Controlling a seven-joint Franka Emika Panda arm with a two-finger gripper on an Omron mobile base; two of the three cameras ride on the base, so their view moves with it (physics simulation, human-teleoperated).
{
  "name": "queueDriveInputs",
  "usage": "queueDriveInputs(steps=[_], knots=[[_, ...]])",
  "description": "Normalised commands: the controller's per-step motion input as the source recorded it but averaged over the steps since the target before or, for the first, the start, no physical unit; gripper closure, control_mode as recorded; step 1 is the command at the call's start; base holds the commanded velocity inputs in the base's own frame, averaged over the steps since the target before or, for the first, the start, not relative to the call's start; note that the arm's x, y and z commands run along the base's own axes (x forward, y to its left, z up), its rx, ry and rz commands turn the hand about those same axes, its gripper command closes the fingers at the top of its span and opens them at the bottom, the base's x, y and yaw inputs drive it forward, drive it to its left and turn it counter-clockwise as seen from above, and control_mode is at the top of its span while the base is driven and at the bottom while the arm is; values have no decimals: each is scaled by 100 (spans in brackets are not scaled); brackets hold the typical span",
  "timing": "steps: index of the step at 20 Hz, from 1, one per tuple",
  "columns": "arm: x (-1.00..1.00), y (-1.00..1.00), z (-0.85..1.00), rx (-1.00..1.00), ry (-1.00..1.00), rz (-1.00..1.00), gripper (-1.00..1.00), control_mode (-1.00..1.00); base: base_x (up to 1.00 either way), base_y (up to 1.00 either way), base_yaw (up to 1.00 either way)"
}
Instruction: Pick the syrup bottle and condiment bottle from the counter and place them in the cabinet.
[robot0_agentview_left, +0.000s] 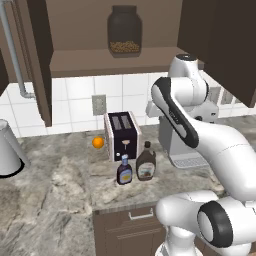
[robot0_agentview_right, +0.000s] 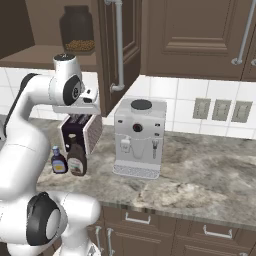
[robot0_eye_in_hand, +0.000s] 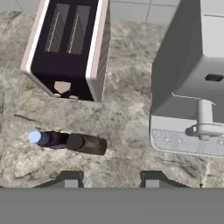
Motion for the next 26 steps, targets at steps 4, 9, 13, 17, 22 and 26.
queueDriveInputs(steps=[4, 9, 13, 17, 22, 26], knots=[[-2, -7, -7, 0, 0, 1, -100, -100, 0, 0, 0], [-18, -22, -32, 1, -3, 8, -100, -100, 0, 0, 0], [-29, -27, -48, 7, 0, 11, -100, -100, 0, 0, 0], [-27, -30, -49, 16, 0, 11, -100, -100, 0, 0, 0], [-6, -6, -48, 16, 0, 10, -100, -100, 0, 0, 0], [-4, 0, -51, 12, 0, 11, -100, -100, 0, 0, 0]])
